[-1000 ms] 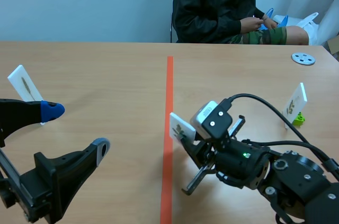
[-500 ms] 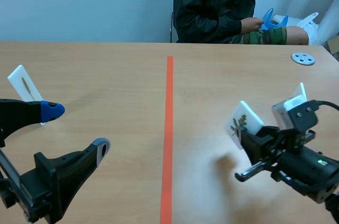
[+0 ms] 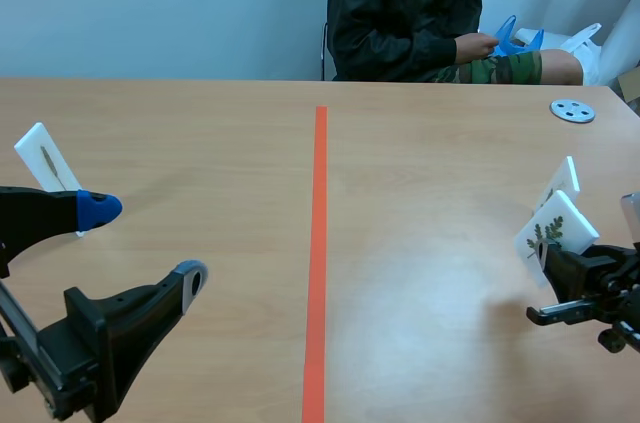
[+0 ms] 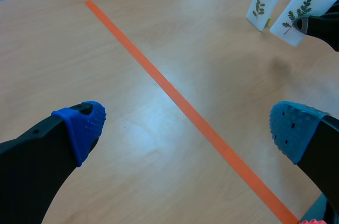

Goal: Sort the leaf by its shape. The table is split by an orange tape line. A compound leaf with several leaflets goes to the left side, a simple leaf with one blade goes to the right side. Return to the home posture when a red brick is placed on the table.

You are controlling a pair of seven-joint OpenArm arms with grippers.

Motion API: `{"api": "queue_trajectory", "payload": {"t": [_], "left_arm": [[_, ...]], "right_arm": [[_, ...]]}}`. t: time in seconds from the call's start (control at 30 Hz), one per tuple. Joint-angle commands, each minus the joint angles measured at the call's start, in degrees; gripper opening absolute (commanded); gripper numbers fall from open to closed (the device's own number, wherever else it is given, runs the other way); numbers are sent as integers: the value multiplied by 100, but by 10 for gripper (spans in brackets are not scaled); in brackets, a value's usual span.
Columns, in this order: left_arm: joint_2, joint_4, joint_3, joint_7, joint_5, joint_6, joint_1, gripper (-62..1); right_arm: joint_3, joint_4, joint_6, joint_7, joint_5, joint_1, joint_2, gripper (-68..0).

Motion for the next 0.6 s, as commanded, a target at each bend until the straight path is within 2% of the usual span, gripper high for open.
{"api": "queue_trajectory", "payload": {"t": [0.0, 0.1, 0.27, 0.57], "left_arm": [[13, 35, -26, -81, -68, -26, -33, 14], [13, 35, -26, -79, -70, -26, -33, 14], [13, 35, -26, -79, -68, -26, -33, 14], [13, 35, -26, -79, -68, -26, -33, 14]], "right_arm": [[-28, 101, -140, -63, 52, 179, 92, -655], [-28, 22, -426, -162, 50, 378, 96, -655], [-35, -192, -442, -435, 50, 848, 160, -655], [-35, -935, -442, -444, 52, 1399, 157, -656]]}}
